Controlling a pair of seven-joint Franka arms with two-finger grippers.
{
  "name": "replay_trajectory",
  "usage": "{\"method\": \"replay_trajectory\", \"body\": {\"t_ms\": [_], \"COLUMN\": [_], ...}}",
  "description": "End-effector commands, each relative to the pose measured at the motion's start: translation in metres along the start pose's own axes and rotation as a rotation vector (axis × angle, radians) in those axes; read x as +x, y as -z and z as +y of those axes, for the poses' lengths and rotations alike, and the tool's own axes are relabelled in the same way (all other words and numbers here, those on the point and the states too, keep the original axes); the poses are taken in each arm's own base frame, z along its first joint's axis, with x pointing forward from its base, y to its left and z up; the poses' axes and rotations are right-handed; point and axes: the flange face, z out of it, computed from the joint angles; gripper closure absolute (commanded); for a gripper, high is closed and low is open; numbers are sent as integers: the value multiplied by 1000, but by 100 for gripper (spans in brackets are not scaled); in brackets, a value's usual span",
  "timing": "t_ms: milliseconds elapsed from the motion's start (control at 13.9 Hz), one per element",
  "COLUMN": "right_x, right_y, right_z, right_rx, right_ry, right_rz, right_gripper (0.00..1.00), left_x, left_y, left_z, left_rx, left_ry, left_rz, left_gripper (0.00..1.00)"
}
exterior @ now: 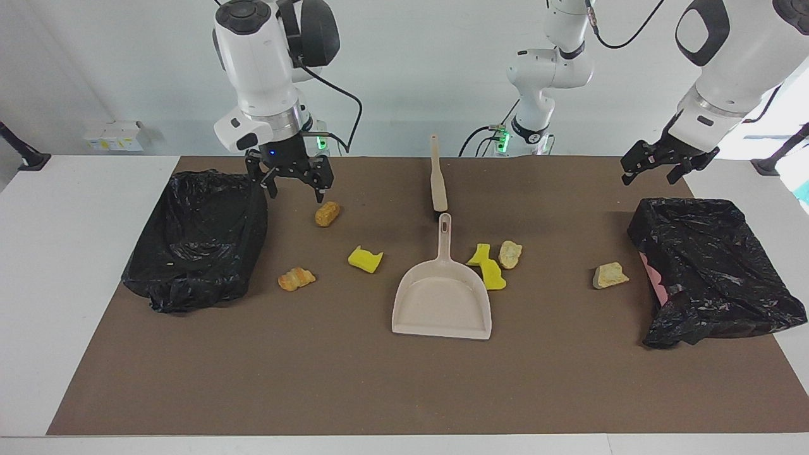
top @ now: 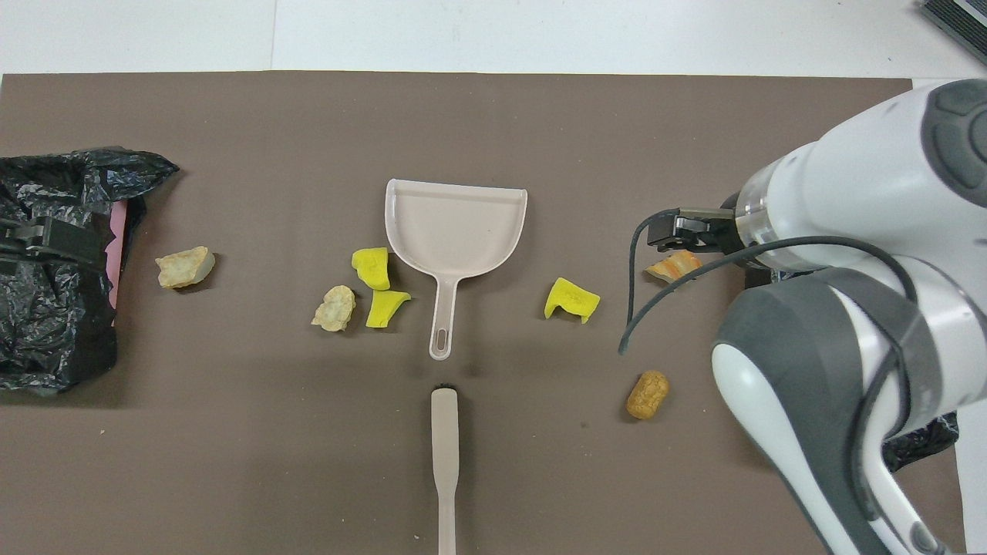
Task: Sweep and dump trash in bin
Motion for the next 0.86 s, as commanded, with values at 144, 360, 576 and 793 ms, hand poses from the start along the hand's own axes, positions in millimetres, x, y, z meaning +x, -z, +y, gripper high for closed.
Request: {"method": "replay_trajectory", "body": {"t_ms": [144,360,576,793], "right_x": [-12,-28,-43,-52], "right_y": [-40,-52,-68,-90], "right_z": [-75,-118,-149,-177], "right_rx": [13,59,66,82], "right_ry": [-78,-98,-78,-97], "right_rz": [-17,-15,-22,-12], "right_gripper": [0,0,0,0], "left_x": [-6,-20,-52,-71], "left_y": [-1,-34,-78,-116], "left_z": [-2,14,45,89], "left_rx": [10,-38,-75,-73], "left_ry": [3,-25,-78,-169], "left_rz": [16,47,114,73], "left_gripper": [0,0,0,0]}}
